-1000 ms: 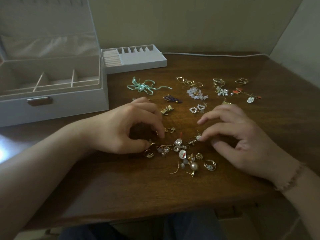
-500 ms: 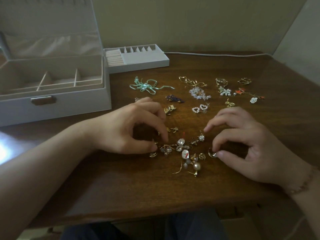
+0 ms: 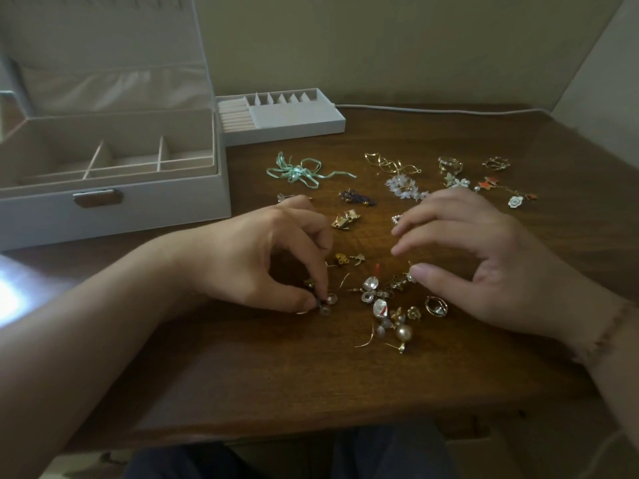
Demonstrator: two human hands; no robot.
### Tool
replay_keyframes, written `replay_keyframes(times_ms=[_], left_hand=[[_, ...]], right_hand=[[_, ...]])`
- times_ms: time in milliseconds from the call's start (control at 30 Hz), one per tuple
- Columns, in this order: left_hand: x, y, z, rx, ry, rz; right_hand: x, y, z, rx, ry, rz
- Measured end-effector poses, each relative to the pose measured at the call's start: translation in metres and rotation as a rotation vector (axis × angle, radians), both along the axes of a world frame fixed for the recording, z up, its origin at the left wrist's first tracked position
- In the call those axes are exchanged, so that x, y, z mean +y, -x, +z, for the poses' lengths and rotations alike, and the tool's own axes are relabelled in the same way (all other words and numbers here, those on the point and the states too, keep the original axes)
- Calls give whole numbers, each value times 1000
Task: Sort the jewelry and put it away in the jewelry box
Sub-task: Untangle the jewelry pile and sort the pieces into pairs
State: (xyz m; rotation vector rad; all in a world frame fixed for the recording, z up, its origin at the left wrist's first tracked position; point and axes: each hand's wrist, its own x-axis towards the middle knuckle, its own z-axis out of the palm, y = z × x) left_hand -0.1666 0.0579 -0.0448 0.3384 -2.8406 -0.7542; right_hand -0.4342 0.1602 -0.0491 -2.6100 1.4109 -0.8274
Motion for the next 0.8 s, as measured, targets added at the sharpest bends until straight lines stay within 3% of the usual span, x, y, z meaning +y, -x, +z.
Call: replay_keyframes(times_ms=[233,500,800], left_hand=[[-8,-5,0,39,-44,27],[-20,-5,-9,292,94,334],[-20,-3,-11,149,116,254]], right_hand=[[-18,16,15,12,-173,-77],[-25,31,4,-70,-229,-164],[-14,37,-2,-159,-285,-24]])
